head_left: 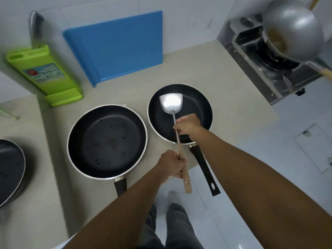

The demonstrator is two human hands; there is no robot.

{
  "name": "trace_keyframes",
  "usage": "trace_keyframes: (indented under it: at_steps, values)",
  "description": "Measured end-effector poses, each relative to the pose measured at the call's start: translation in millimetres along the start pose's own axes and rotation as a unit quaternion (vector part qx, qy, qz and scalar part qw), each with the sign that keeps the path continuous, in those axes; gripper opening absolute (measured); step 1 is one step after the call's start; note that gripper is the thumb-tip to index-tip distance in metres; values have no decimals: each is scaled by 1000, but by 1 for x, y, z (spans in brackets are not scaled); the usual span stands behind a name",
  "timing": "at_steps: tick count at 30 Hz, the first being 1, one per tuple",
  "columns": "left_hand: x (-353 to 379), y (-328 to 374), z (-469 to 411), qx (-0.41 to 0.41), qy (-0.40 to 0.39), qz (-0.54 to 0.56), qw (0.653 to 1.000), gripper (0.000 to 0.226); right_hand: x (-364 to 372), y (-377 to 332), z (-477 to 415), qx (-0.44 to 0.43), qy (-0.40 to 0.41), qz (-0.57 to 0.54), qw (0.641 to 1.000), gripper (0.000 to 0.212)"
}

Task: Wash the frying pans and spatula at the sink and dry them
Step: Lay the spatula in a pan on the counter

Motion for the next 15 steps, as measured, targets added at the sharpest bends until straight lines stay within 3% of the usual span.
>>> trace_keyframes:
  at_steps: [6,15]
  values:
    - [19,14,-22,-21,43,31,998,16,4,2,-38,-16,-52,56,997,21]
    - [37,18,-32,-39,42,66,996,14,4,9,-64,-63,-108,76,989,17]
Point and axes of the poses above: each hand's wrist, its own z-axis away from the middle knuckle, its own x-axis out of the palm, y = z × x, the point moved 5 cm from there along -z, towards the middle knuckle, and after that the axes turned 4 degrees about y, right-handed, at the moved point
